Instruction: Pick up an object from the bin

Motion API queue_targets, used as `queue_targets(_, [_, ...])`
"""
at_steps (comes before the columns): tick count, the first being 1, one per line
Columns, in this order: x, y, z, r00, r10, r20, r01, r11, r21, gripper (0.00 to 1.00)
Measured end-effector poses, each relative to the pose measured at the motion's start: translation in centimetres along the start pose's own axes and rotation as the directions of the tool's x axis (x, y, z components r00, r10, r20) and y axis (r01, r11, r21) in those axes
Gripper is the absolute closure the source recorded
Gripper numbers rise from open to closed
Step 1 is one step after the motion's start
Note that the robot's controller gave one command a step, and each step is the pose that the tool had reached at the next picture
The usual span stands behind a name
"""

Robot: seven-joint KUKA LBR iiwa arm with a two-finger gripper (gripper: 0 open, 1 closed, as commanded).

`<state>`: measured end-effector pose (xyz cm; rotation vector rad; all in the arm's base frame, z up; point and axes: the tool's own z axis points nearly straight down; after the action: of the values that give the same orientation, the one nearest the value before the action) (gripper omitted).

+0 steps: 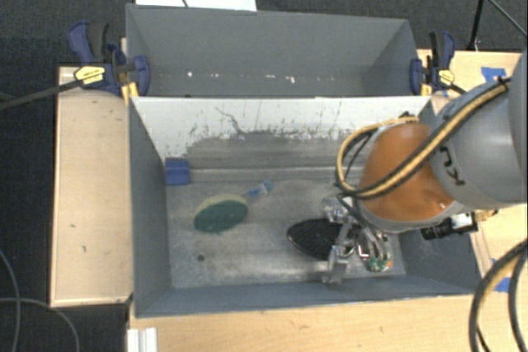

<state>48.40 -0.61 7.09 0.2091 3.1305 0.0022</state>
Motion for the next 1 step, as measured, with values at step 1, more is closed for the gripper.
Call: queue_targets(1, [-0.03, 0.0, -0.01, 1.0, 0.001, 0.001, -0.001, 1.0, 0.0, 0.0])
